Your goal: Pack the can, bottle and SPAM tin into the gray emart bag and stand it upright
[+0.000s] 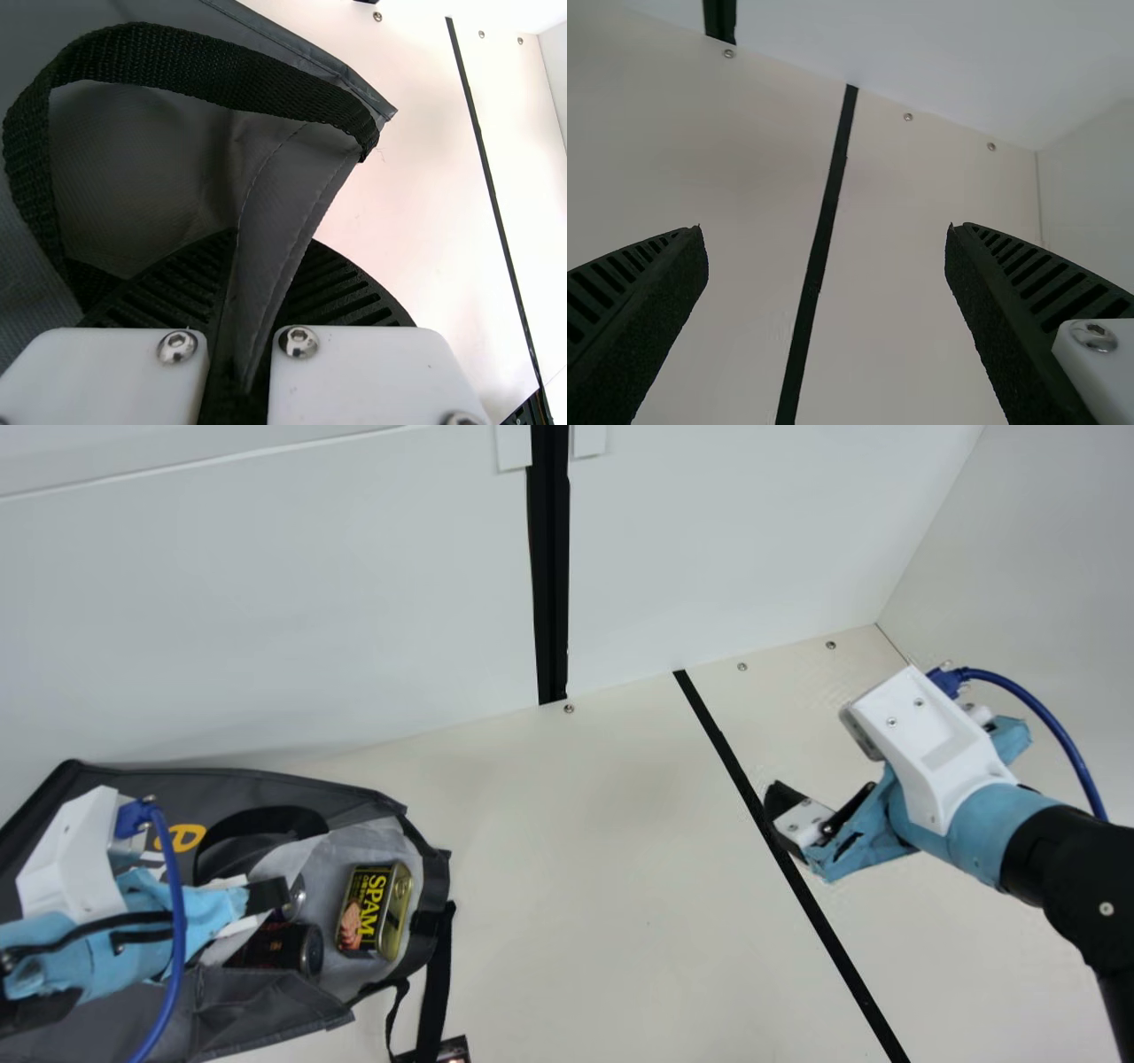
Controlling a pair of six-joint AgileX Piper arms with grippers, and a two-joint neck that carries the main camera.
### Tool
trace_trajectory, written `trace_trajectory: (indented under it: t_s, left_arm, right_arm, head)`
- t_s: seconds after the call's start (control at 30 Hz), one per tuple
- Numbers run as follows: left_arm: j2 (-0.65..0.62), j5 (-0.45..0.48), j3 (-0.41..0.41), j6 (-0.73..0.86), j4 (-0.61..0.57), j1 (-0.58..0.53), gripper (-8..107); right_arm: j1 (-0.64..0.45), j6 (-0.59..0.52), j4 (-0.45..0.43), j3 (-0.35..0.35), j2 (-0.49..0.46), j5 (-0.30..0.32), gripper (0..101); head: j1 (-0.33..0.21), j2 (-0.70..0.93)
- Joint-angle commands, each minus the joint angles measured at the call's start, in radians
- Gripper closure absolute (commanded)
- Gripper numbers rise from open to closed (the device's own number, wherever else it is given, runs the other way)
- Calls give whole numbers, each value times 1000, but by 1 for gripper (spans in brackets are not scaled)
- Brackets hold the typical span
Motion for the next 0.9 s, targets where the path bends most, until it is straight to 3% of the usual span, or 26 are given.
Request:
trace_trajectory:
  t_s: [0.0, 0.33, 0.87]
  left_arm:
    - [0, 0, 0, 0, 0, 0, 107]
    - [0, 0, 0, 0, 0, 0, 107]
    - [0, 0, 0, 0, 0, 0, 107]
  right_arm:
    - [0, 84, -71, -8, -6, 15, 6]
    - [22, 333, -236, -57, -28, 105, 6]
    - [92, 633, -374, -144, -70, 273, 6]
  head:
    - [-23, -1]
    - [-23, -1]
    - [-23, -1]
